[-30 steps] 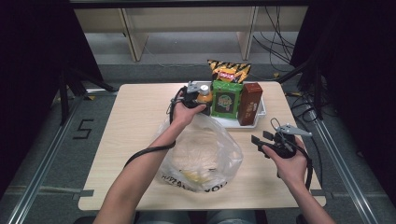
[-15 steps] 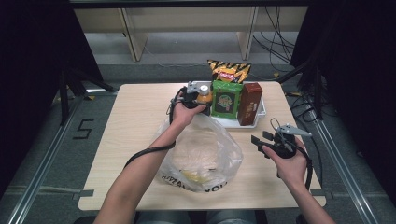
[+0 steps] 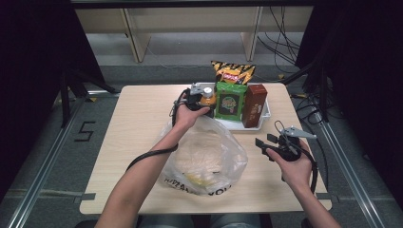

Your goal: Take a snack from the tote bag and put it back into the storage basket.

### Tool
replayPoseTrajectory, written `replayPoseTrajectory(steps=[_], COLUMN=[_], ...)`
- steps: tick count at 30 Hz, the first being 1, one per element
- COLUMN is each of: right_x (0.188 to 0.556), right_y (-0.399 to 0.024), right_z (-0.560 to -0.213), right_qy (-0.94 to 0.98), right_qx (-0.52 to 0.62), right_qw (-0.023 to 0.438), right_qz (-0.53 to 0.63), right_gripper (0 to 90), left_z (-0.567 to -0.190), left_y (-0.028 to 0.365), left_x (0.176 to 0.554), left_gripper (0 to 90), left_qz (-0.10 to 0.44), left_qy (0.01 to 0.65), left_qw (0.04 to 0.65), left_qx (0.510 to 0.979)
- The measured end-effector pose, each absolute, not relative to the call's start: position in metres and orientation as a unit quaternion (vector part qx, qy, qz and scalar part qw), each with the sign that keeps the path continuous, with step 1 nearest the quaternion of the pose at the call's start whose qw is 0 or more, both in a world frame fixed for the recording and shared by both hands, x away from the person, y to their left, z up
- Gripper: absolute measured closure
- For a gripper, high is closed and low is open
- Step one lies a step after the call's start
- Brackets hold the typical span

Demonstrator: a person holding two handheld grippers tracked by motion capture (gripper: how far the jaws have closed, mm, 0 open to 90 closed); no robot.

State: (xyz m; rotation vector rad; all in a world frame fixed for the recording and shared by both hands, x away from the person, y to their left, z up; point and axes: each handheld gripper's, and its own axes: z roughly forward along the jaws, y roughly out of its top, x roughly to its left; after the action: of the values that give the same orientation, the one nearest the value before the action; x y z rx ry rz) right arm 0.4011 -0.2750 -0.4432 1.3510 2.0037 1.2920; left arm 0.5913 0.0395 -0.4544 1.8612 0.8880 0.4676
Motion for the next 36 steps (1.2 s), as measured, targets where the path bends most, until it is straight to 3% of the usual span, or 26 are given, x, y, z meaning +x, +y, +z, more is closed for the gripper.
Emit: replayPoseTrajectory(steps=[11, 36], right_x=[0.401, 0.398], right_y=[-0.275, -0.271], right_z=[-0.443, -0.442], right_qy=[0.717, 0.710], right_qx=[0.483, 0.500], right_qw=[0.199, 0.187], right_qz=[0.461, 0.459], right_gripper=[42.1, 42.0], left_z=[-0.453, -0.429], left_y=[0.039, 0.046], left_x=[0.591, 0.577], left_gripper=[19.5, 19.5], left_qz=[0.200, 0.207], left_qy=[0.366, 0.376], left_qw=[0.489, 0.463], left_qx=[0.766, 0.776])
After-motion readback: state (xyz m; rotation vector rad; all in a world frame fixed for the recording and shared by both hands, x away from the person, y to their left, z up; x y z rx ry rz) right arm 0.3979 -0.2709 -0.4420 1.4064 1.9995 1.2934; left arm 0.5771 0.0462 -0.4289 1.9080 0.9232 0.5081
